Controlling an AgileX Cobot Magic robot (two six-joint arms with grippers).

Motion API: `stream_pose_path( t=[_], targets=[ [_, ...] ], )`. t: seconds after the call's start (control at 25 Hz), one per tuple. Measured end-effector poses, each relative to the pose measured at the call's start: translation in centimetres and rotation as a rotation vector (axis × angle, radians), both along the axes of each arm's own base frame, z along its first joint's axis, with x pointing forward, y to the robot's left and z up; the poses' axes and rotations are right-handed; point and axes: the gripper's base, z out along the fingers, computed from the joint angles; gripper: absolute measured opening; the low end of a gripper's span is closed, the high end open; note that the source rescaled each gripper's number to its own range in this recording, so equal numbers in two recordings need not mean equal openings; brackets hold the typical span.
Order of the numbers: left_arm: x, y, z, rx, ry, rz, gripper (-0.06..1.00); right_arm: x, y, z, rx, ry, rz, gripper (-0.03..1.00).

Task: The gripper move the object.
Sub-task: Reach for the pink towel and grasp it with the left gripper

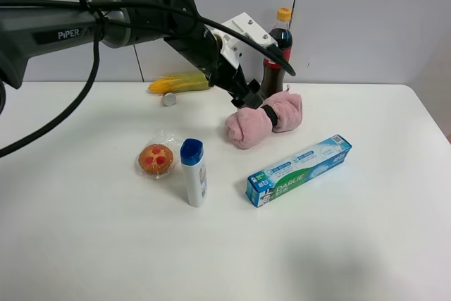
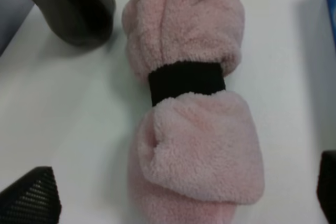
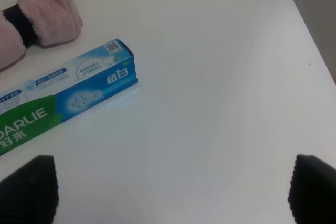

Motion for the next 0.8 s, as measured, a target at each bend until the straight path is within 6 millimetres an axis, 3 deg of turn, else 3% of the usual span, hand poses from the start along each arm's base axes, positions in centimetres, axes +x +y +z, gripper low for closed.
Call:
stream_pose_path(
  t=[0.48,0.8],
  targets=[
    [-0.6,-3.2,-2.4,-0.014,-0.080,-0.041,1.00,0.0,0.0,0.0,0.000,0.000,0.000,1.00],
    [0.0,-4.0,-4.3,-0.019,-0.160,-0.040,1.00,0.0,0.0,0.0,0.000,0.000,0.000,1.00]
  ],
)
